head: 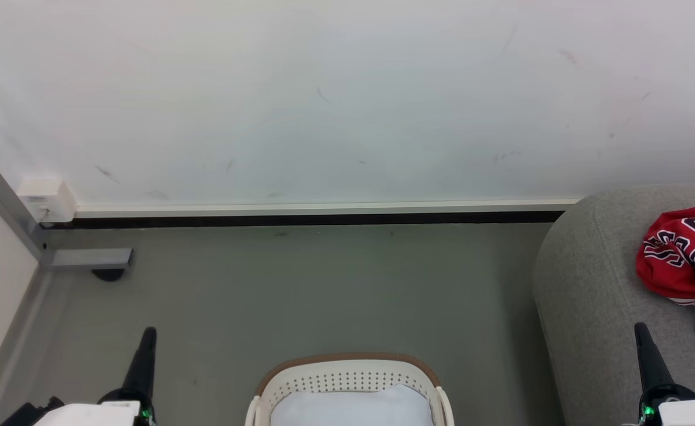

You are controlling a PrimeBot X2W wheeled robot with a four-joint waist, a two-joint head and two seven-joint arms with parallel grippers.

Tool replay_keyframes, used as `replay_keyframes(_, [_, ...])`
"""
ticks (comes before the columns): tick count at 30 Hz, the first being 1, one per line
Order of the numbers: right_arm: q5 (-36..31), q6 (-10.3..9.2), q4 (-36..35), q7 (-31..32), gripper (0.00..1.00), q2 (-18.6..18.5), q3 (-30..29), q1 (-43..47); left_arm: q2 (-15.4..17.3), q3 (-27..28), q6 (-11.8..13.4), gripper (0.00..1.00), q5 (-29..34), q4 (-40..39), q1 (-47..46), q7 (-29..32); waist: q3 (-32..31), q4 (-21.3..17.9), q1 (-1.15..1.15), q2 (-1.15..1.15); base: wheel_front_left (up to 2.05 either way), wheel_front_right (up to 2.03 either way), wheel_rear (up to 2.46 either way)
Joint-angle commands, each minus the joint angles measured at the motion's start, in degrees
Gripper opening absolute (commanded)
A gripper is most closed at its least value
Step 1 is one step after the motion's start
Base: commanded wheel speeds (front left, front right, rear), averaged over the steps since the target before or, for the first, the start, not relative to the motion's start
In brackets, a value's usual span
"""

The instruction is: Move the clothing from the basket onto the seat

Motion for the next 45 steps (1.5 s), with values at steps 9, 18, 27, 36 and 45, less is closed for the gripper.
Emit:
replay_keyframes(9, [4.39, -0.11, 0.38, 1.31, 0.00, -0.14, -0.94, -1.59, -0.41, 0.76, 0.06, 0.00, -4.51, 0.00, -1.32, 1.44, -0.02, -0.05, 0.00, 0.00, 0.00, 0.00, 0.00])
replay_keyframes(18, [7.81, -0.12, 0.81, 2.40, 0.00, -0.05, -1.60, -2.20, -0.82, 1.06, 0.07, 0.00, -7.53, 0.17, -1.68, 2.42, -0.04, -0.10, 0.00, 0.00, 0.00, 0.00, 0.00])
replay_keyframes(27, [10.98, -0.13, 1.15, 3.39, 0.00, 0.02, -2.21, -2.45, -1.20, 1.36, 0.08, 0.00, -10.28, 0.33, -2.11, 3.35, -0.06, -0.14, 0.00, 0.00, 0.00, 0.00, 0.00])
replay_keyframes(36, [12.34, -0.14, 1.29, 3.90, 0.00, 0.17, -2.65, -2.75, -1.39, 1.47, 0.08, 0.00, -11.71, 0.41, -2.27, 3.77, -0.07, -0.17, 0.00, 0.00, 0.00, 0.00, 0.00])
replay_keyframes(45, [12.04, -0.14, 1.30, 4.11, 0.00, 0.24, -2.87, -2.77, -1.39, 1.48, 0.08, 0.00, -11.71, 0.40, -2.27, 3.78, -0.07, -0.17, 0.00, 0.00, 0.00, 0.00, 0.00])
